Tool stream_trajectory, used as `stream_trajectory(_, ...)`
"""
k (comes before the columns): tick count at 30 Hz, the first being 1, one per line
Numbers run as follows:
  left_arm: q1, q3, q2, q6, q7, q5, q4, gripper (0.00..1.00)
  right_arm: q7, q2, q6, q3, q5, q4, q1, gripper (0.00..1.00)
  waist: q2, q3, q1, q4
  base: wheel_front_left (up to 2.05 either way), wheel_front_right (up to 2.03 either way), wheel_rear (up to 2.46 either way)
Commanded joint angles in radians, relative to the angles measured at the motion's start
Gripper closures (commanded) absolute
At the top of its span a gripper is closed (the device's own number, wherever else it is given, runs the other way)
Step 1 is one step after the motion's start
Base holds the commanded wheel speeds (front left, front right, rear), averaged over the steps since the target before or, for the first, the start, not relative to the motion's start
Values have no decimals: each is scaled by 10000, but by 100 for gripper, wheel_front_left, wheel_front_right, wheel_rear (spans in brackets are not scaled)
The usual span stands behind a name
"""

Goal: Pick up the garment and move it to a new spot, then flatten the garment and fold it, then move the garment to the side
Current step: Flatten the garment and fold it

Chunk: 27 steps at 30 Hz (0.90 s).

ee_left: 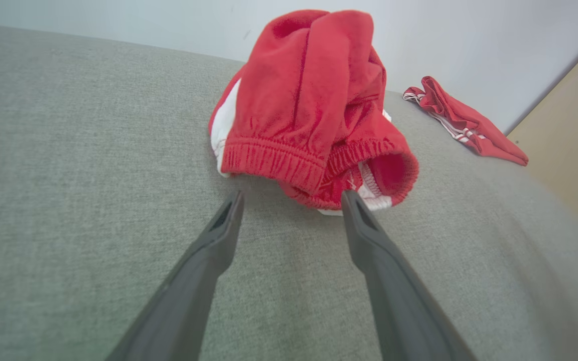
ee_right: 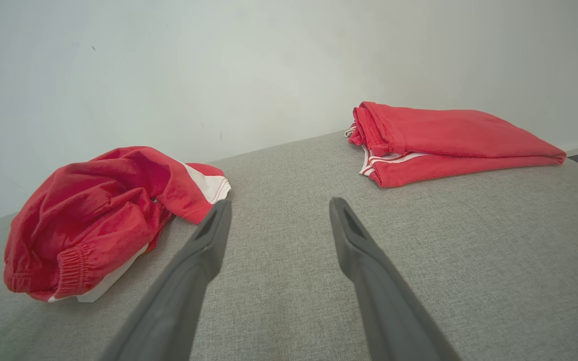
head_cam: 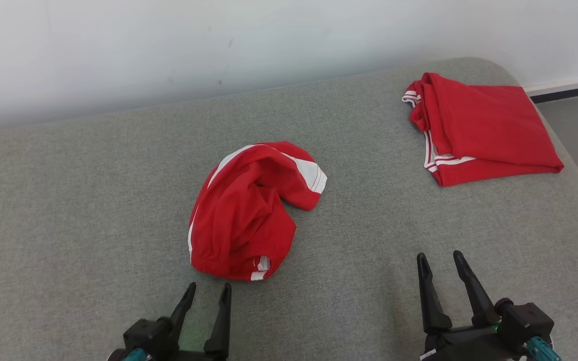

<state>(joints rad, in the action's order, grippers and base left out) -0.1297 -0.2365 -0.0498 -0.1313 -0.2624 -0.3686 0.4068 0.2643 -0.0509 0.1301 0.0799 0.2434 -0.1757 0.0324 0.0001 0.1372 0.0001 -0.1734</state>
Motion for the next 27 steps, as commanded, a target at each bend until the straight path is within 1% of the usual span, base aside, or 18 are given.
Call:
stream_trajectory(1,-283,-126,-7,13,-14,-93,139,0,11,11,8,42,-22,-31,28,0,-1,-15,-1,-1,0,0,0)
stream_trajectory(3,-450,-314,-8,13,-14,-136,341,0,11,11,8,85,-42,-53,76,0,-1,-18,-1,-50,0,0,0)
stream_trajectory(8,-1029,-353,-8,15,-14,-350,940,0,11,11,8,69,-87,-29,164,0,-1,48,-1,-272,0,0,0)
stream_trajectory(13,-1397,-88,-16,16,-14,-613,1328,0,11,12,8,3,-18,-36,188,0,-1,147,-1,-496,0,0,0)
stream_trajectory(20,-1695,157,-25,16,-14,-638,1372,0,11,12,8,-90,72,-26,146,0,-1,200,-1,-509,0,0,0)
stream_trajectory(21,-1742,238,-27,16,-15,-602,1282,14,11,12,8,-97,78,-34,139,0,-1,191,-1,-483,0,0,0)
stream_trajectory(22,-1774,294,-20,15,-14,-527,1106,96,11,12,8,-88,110,-19,127,0,-1,169,-1,-411,0,0,0)
stream_trajectory(23,-1787,333,-18,16,-14,-522,979,100,11,12,8,-92,125,-11,116,0,-1,157,-1,-360,0,0,0)
stream_trajectory(27,-1883,356,-127,16,-14,-489,424,100,11,14,8,-136,184,-39,6,0,-1,34,-1,7,0,0,0)
